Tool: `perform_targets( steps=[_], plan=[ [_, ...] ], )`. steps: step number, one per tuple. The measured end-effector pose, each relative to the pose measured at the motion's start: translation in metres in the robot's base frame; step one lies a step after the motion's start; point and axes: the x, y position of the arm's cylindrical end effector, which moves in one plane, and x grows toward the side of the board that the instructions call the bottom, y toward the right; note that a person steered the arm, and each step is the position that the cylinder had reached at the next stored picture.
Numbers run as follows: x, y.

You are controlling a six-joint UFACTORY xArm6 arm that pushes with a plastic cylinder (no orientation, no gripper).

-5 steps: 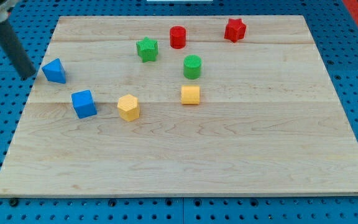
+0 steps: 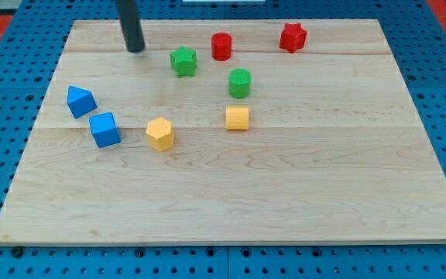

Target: Push the red star towards the center right

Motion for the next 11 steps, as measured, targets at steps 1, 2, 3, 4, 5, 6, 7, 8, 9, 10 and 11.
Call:
perform_targets(
  steps=[1, 2, 3, 4, 5, 6, 7, 8, 9, 10, 11],
  plan=[
    [-0.035, -0.018],
    [-0.036, -0.02],
    [-0.034, 0.085],
    [-0.034, 0.22],
    [-0.032, 0.242],
    [-0.015, 0.255],
    [-0.004, 0.288],
    [0.01, 0.3],
    [-0.014, 0.298],
    [-0.034, 0.336],
    [-0.001, 0.426]
  ],
)
